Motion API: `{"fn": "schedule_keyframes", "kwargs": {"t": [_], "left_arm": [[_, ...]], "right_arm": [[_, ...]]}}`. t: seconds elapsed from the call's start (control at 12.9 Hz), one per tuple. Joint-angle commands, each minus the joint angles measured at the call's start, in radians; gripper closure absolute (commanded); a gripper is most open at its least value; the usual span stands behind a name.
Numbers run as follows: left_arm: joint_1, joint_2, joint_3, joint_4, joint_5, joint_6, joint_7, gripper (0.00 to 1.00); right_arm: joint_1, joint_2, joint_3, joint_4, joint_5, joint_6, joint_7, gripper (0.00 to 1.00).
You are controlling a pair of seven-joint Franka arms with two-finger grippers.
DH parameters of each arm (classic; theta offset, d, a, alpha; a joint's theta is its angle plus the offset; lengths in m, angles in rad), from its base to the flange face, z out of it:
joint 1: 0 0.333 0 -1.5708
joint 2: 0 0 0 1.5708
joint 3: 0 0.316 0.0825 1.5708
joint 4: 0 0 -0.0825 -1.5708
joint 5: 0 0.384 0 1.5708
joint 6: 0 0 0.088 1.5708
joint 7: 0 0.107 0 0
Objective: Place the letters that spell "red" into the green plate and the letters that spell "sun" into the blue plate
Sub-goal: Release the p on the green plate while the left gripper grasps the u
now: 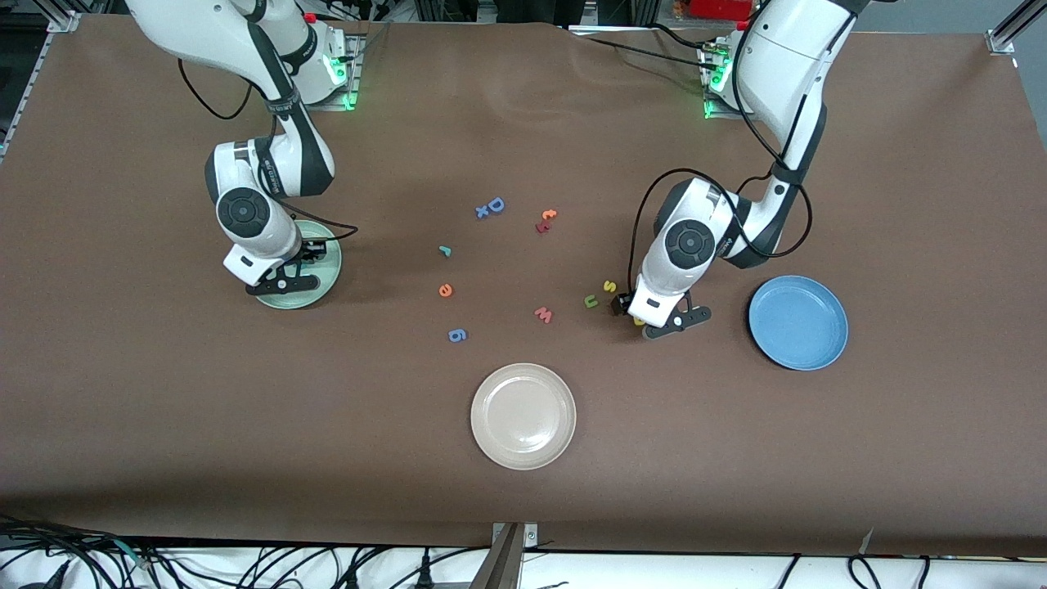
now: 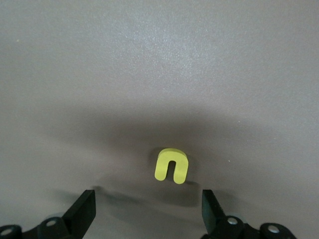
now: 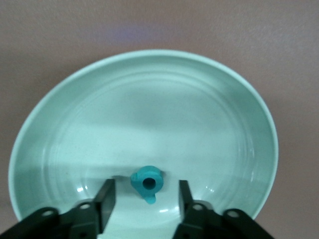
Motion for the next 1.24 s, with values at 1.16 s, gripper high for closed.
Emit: {"fn": "schedule_keyframes", "kwargs": {"t": [1.16], "left_arm": [[-0.113, 0.063, 0.122, 0.048, -0.026, 0.095, 0.213, 0.12]], "right_arm": [[0.092, 0.065, 0.363, 0.142, 0.077, 0.101, 1.087, 0.16]]}}
